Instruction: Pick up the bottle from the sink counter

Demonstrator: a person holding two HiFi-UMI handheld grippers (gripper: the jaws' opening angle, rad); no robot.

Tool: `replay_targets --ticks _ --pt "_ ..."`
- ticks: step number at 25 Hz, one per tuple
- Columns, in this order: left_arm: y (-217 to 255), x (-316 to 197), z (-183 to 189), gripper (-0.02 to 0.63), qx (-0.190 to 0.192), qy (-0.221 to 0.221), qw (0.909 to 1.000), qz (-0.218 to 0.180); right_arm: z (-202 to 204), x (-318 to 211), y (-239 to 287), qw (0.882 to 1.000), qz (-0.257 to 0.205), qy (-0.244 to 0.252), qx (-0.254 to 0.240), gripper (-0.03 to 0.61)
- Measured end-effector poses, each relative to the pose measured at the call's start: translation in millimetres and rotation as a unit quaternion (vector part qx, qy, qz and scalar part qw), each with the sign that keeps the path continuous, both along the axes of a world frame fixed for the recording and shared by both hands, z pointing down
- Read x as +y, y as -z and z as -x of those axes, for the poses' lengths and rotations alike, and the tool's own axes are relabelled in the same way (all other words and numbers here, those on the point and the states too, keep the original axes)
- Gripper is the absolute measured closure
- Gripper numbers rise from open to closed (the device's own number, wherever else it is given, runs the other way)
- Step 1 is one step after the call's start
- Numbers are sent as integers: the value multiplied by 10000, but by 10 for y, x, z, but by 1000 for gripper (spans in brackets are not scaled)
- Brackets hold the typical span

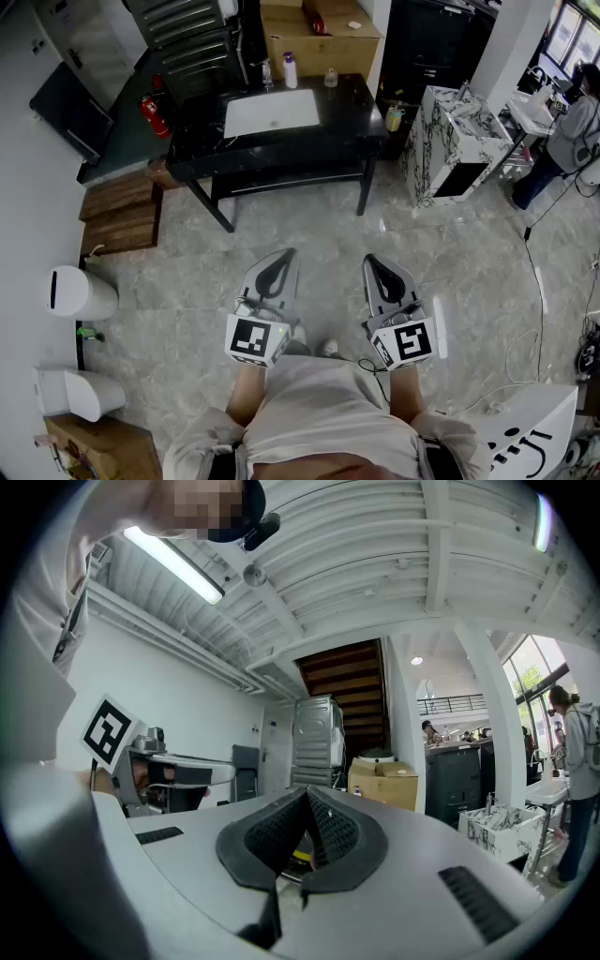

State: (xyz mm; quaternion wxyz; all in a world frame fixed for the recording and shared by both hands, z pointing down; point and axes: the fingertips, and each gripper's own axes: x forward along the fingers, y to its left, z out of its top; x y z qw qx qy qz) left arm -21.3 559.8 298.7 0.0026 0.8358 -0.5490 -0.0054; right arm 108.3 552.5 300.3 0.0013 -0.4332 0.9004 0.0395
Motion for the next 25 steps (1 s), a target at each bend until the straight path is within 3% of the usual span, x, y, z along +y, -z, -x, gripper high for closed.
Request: replay_targets --ticks 9,25 --pt "-43 -2 -163 614 -43 20 10000 83 -78 -8 -17 10000 -51 3 -78 581" --pt "-143 -637 -4 614 -71 -69 9999 99 165 -626 -155 9998 148 80 72 581"
